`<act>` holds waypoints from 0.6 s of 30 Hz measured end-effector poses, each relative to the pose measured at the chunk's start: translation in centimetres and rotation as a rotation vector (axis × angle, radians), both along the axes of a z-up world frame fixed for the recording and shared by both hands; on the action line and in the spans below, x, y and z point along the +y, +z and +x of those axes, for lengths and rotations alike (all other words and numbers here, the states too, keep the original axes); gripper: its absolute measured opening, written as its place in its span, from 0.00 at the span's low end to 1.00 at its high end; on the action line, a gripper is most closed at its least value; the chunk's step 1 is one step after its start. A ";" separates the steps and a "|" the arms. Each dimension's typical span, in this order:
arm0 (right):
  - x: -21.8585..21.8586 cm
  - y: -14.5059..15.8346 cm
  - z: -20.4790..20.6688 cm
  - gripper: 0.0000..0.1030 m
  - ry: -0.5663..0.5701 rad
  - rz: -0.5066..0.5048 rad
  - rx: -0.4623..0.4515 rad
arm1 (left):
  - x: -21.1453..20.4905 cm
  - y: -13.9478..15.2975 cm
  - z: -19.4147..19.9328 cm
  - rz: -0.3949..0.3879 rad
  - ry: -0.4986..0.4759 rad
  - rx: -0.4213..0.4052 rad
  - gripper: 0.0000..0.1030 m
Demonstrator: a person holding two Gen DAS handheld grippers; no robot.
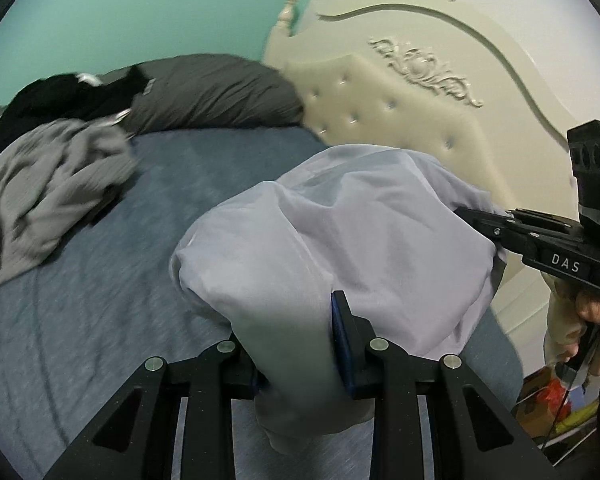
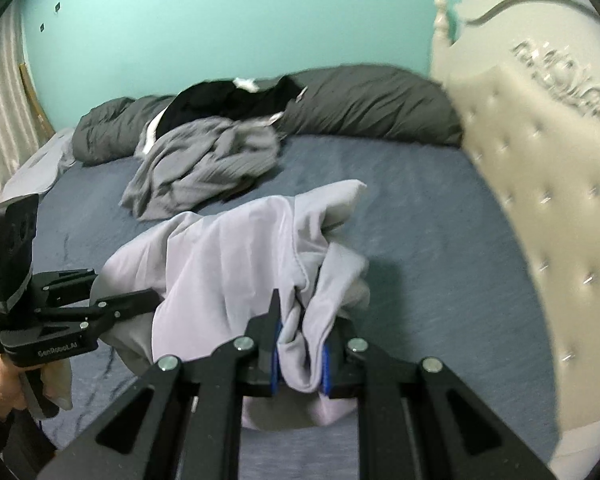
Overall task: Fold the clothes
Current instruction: 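Lift and carry the folded bundle toward the headboard with both tools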
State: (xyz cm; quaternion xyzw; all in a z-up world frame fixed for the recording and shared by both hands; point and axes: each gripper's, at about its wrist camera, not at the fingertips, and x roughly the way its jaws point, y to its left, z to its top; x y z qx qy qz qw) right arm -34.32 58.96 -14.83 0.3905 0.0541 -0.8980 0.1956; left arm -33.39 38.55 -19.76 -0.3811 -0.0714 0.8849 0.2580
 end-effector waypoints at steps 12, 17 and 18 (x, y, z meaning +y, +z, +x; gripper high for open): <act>13.5 3.1 -4.5 0.13 -0.123 0.035 0.092 | 15.0 2.7 -7.0 0.021 -0.097 0.058 0.30; 16.5 4.7 -5.4 0.13 -0.134 0.049 0.162 | 18.3 4.3 -8.2 0.035 -0.101 0.106 0.30; 17.0 4.9 -5.6 0.13 -0.137 0.052 0.177 | 18.9 4.5 -8.3 0.037 -0.100 0.118 0.30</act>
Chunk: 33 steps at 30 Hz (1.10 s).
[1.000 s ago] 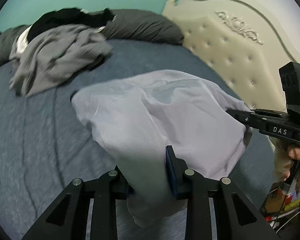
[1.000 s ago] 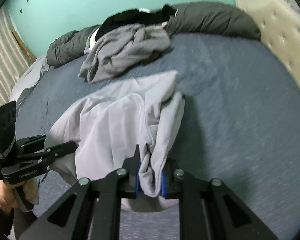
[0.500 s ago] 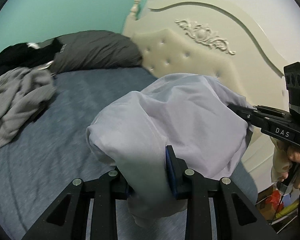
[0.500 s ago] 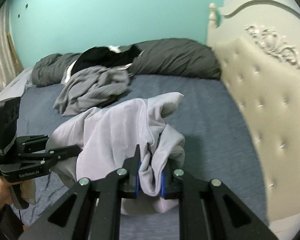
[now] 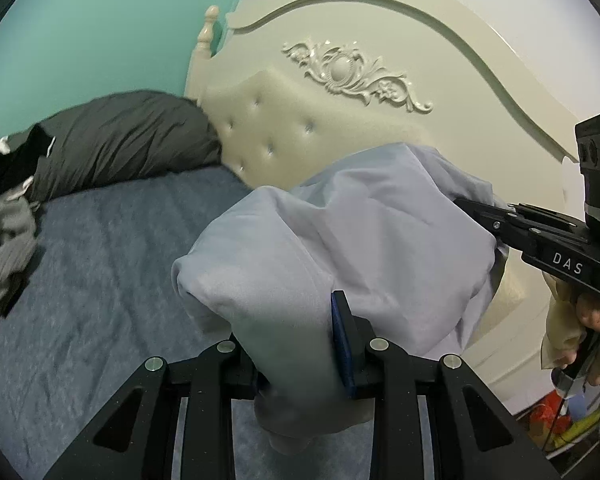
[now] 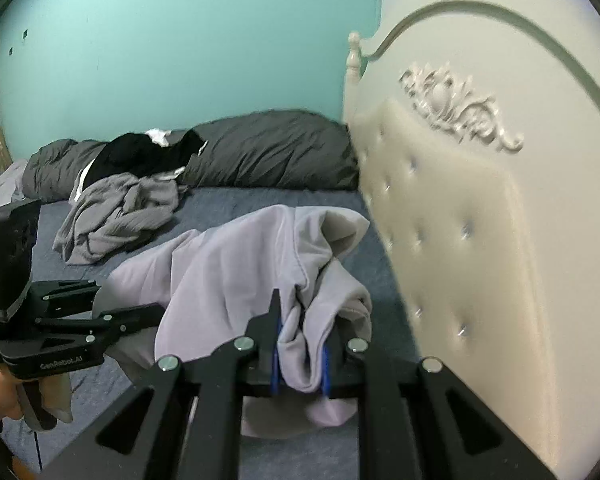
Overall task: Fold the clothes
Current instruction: 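Lift and carry the folded bundle toward the headboard with both tools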
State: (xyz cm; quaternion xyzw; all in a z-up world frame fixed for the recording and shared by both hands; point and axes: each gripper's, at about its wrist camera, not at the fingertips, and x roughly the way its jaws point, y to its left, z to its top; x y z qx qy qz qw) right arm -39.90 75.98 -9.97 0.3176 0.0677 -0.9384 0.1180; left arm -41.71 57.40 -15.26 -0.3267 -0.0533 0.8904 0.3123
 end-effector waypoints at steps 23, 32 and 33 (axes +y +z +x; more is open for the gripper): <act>8.7 -18.1 6.7 0.13 -0.053 -0.078 -0.304 | 6.2 -16.0 8.3 -0.052 0.045 -0.270 0.31; 11.0 -22.3 8.3 0.24 -0.127 -0.111 -0.486 | 4.1 -20.4 9.8 -0.039 0.015 -0.526 0.47; 11.4 -22.6 8.4 0.26 -0.142 -0.106 -0.492 | 3.5 -20.6 9.9 -0.033 0.012 -0.538 0.48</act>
